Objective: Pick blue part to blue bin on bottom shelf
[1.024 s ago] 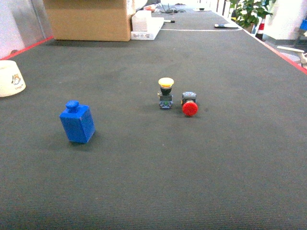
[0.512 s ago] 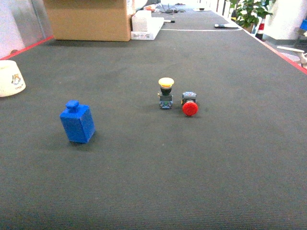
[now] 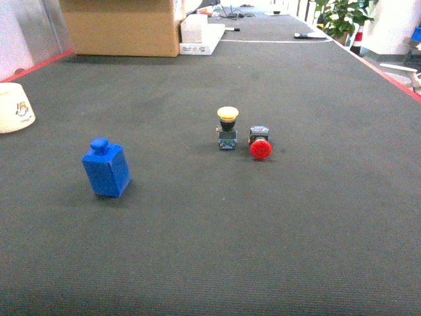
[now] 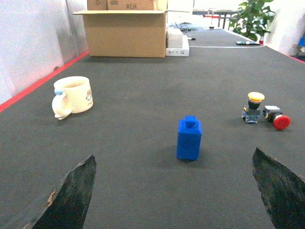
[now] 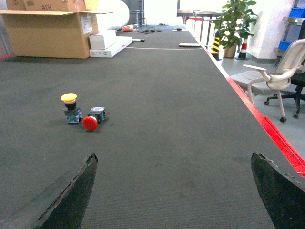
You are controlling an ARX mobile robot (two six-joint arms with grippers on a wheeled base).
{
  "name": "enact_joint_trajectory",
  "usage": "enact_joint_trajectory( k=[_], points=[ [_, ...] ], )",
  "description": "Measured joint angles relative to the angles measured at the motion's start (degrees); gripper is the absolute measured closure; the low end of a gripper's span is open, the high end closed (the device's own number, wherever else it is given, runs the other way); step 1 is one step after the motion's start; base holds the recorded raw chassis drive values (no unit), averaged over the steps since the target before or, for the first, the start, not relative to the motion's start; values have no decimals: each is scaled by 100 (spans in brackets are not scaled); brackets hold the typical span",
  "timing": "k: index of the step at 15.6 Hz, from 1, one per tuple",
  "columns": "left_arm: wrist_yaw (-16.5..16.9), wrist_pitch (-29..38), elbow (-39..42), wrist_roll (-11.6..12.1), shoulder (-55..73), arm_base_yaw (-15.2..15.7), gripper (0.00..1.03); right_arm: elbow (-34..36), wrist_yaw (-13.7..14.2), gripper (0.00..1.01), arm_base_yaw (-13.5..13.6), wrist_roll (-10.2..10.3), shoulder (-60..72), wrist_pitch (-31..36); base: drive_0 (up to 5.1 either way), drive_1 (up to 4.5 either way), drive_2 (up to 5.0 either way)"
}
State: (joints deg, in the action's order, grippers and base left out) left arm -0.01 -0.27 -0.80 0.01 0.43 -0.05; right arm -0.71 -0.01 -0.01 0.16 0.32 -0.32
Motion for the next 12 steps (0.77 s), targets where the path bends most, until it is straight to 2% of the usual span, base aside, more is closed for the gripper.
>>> enact_joint_trajectory(
  k=[1, 2, 3, 4, 5, 6, 8, 9, 11, 12],
  points=[
    [-503, -542, -144, -151, 192, -216, 5, 0, 0, 3, 0, -2, 0, 0, 0, 0, 0],
    [-1174, -546, -262, -352, 852, -551, 5, 0, 0, 3, 0, -2, 0, 0, 0, 0, 0],
    [-1346, -297, -262, -516, 1283, -608, 5, 0, -2, 3, 0, -2, 0, 2, 0, 0, 0],
    [-1342, 179, -264, -669, 1690, -654, 5, 0, -2, 3, 0, -2, 0, -2, 0, 0, 0],
    [-1279, 1051, -332, -710, 2516, -785, 5, 0, -2, 3, 0, -2, 0, 2, 0, 0, 0],
    [-1060, 1969, -546, -710, 3556, -813, 5, 0, 0, 3, 0, -2, 0, -2, 0, 0, 0],
    [-839, 3598, -1268, -640, 5713, -811, 5, 0, -2, 3, 0, -2, 0, 0, 0, 0, 0],
    [-575, 3939, -1733, -636, 6765, -811, 5, 0, 0, 3, 0, -2, 0, 0, 0, 0, 0],
    [-188, 3932, -2402, -597, 8164, -798, 5, 0, 0, 3, 0, -2, 0, 0, 0, 0, 0],
    [-85, 3989, -2653, -492, 8572, -769, 5, 0, 0, 3, 0, -2, 0, 0, 0, 0, 0]
  ],
)
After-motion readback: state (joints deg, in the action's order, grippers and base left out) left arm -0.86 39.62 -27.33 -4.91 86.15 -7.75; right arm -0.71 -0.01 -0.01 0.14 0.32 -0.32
